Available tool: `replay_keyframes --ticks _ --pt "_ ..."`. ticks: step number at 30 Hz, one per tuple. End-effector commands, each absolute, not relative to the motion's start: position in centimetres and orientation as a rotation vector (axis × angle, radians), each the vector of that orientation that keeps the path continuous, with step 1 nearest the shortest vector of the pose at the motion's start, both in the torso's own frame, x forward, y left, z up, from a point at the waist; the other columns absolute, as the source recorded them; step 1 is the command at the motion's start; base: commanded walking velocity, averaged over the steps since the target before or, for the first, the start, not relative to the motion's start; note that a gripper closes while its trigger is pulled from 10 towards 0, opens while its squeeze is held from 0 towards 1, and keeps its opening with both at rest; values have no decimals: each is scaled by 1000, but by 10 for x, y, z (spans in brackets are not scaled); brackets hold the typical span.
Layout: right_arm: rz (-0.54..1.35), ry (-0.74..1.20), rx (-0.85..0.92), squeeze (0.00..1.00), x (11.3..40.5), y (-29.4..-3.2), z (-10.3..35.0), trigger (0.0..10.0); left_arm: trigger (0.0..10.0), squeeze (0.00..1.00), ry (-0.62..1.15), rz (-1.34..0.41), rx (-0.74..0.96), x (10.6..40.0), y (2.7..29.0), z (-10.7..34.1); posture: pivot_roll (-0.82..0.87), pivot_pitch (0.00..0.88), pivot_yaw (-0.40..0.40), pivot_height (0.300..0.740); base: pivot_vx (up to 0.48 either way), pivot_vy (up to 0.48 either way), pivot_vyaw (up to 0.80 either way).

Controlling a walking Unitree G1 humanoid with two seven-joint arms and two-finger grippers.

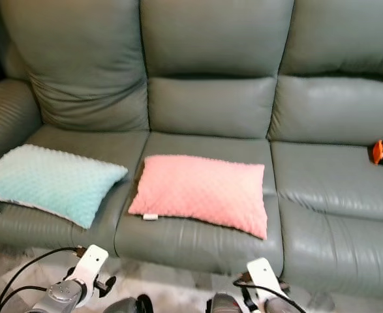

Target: Move the pillow to the sofa

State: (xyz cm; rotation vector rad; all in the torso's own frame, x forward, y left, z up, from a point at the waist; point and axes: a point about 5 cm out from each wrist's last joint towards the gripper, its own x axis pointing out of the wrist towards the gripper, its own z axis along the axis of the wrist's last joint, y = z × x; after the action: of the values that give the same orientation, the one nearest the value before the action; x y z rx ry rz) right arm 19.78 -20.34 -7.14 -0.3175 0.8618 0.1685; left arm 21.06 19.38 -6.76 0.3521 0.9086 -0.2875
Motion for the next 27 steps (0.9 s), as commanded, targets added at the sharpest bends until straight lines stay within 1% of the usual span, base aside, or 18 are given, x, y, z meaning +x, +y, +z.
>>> replay_keyframes --ticks 1,2,3,4,5,6,9,14,17,23,27 --pt "201 890 -309 510 194 -195 -75 10000 10000 0 937 -303 371 205 195 -71 -184 0 56 740 0 0 0" --pt "213 886 -309 427 196 -192 -75 10000 10000 0 939 -303 370 205 195 -71 -176 0 59 740 0 0 0" --pt "229 884 -315 255 197 -189 -75 10000 10000 0 937 -307 359 205 194 -71 -176 0 59 740 0 0 0" --pt "260 885 -327 118 197 -183 -76 10000 10000 0 942 -319 374 203 193 -72 -170 0 61 740 0 0 0" --pt "269 886 -331 118 196 -181 -76 10000 10000 0 944 -322 382 203 193 -72 -170 0 61 740 0 0 0" --pt "283 889 -339 12 195 -179 -77 10000 10000 0 947 -322 382 202 193 -73 -161 0 60 740 0 0 0" --pt "301 906 -348 0 192 -177 -79 10000 10000 0 970 -307 387 197 194 -76 -158 0 61 740 0 0 0" --pt "262 947 -343 0 181 -187 -84 10000 10000 0 1054 -290 387 179 197 -85 -151 0 62 740 0 0 0" --pt "250 965 -359 0 176 -194 -85 10000 10000 0 1062 -289 387 177 198 -86 -152 0 65 740 0 0 0" --pt "232 977 -366 0 174 -197 -86 10000 10000 0 1054 -307 381 178 195 -86 -151 4 63 740 0 0 0" --pt "180 885 -361 0 184 -198 -79 10000 10000 0 1034 -206 263 181 196 -84 -145 0 60 740 0 0 0"
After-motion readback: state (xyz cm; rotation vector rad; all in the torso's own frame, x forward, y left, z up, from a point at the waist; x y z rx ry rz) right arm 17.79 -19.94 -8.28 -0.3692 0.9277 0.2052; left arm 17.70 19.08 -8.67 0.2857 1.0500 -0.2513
